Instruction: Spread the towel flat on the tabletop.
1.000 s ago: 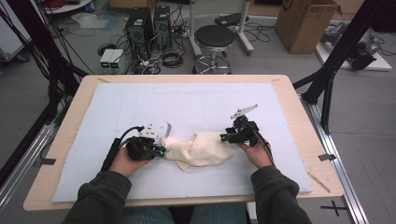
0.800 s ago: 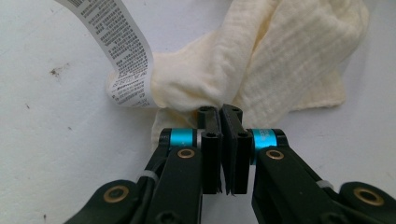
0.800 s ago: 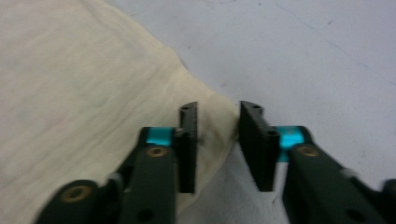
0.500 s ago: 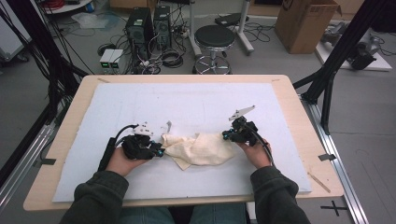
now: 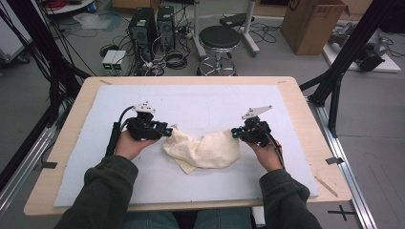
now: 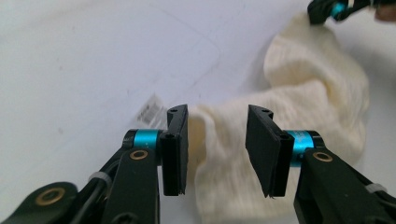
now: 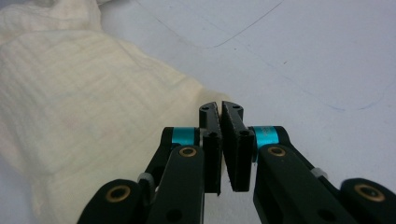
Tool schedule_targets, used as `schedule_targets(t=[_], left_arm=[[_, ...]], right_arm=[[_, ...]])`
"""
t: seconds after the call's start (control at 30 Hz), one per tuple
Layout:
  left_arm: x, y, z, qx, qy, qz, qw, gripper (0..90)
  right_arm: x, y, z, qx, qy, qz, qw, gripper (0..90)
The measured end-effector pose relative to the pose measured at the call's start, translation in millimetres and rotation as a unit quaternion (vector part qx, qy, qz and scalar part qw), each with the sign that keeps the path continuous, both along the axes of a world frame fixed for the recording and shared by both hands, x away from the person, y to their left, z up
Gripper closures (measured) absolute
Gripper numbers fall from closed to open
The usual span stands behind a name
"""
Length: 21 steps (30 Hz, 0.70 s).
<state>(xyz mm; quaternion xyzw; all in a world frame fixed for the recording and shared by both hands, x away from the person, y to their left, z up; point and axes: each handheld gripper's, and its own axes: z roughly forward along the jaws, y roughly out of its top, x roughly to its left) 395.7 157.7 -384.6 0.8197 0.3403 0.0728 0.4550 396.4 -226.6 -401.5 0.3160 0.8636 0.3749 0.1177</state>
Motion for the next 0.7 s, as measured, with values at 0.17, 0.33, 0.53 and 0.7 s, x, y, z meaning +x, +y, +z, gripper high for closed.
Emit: schedule_targets(t=[0.17,0.33,0.53,0.7], left_arm=[[23.1,-15.0,-4.0,0.002,0.009,-0.006,0.9999,58.9],[33.1,-23.9,-20.6,0.028,0.052,-0.034,0.9977,75.9],[12.2,-23.4,-24.3,0.063,0.064,-0.077,0.993,83.0],[-2.7,-21.0,-33.4,0.091,0.073,-0.079,0.99,82.8]], right_arm=[[2.4,2.8,-2.8,0.0,-0.001,0.005,1.0,86.6],[3.2,2.9,-4.0,0.004,0.003,0.006,1.0,86.6],[-5.0,3.1,1.8,0.006,-0.005,0.017,0.9998,86.5],[-9.5,6.6,2.4,-0.002,-0.004,0.02,0.9998,86.5]])
